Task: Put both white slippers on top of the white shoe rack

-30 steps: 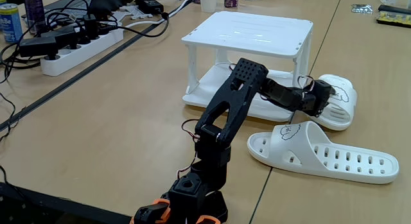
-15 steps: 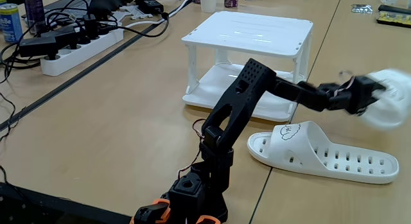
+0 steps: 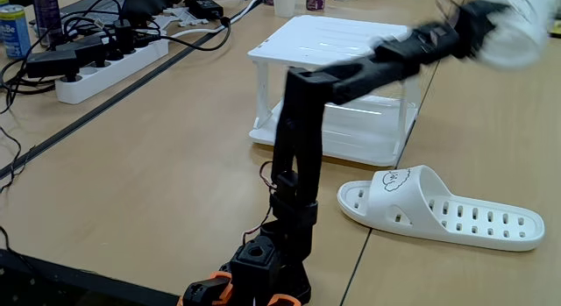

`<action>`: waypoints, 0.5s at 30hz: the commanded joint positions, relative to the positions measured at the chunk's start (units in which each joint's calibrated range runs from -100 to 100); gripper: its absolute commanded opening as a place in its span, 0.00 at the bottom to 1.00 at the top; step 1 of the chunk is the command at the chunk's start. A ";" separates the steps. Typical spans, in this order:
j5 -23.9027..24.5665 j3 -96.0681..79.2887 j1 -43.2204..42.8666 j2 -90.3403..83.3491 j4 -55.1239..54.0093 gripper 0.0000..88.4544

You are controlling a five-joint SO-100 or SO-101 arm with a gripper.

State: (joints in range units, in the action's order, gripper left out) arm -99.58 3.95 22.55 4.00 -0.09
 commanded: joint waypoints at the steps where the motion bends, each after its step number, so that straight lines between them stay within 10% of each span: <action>1: -0.42 3.31 -7.74 -12.88 4.31 0.01; 15: -0.42 2.23 -31.35 -13.38 9.92 0.01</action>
State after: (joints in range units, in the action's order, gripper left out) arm -99.58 3.95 -5.47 -4.25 8.84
